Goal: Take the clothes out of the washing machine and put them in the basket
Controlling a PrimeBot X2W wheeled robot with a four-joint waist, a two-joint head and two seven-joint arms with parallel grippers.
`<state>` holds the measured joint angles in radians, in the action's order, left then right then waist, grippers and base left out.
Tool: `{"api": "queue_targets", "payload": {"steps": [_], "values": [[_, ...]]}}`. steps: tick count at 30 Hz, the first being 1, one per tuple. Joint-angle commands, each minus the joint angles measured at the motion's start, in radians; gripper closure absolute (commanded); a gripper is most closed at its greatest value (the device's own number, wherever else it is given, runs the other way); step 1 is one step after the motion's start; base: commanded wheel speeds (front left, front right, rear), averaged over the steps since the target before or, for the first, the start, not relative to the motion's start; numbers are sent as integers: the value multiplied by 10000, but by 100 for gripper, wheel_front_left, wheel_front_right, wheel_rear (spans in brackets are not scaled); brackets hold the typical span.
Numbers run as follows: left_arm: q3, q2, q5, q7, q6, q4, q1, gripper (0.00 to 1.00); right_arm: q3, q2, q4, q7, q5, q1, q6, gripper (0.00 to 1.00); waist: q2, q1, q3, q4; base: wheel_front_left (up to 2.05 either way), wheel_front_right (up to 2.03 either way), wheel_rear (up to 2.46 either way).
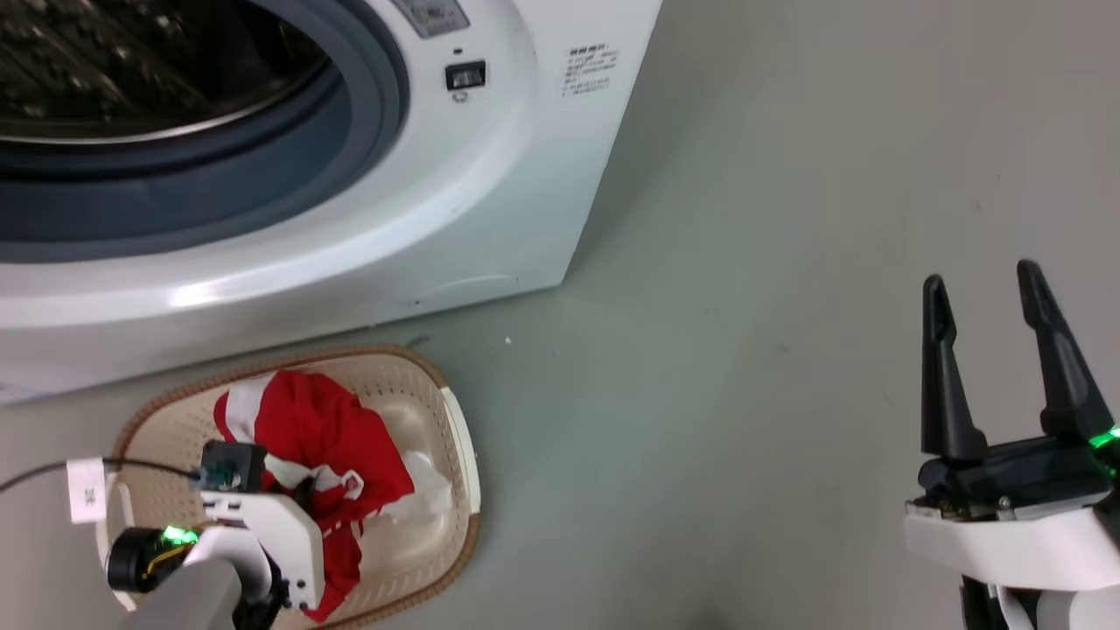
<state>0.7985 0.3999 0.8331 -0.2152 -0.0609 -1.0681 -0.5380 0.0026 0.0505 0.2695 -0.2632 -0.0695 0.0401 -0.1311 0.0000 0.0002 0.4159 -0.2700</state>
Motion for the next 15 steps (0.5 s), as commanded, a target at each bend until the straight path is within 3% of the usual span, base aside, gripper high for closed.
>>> {"api": "queue_targets", "payload": {"steps": [1, 15], "values": [[43, -56, -59, 133, -91, -266, -381, 100, -6, -6, 88, -23, -25, 265, 7, 0, 0, -2, 693, -42, 0, 0, 0], [406, -90, -254, 959, -426, -1814, -1953, 100, -100, -6, 450, -23, -476, 1176, 7, 0, 0, -2, 2677, -253, 0, 0, 0]]}}
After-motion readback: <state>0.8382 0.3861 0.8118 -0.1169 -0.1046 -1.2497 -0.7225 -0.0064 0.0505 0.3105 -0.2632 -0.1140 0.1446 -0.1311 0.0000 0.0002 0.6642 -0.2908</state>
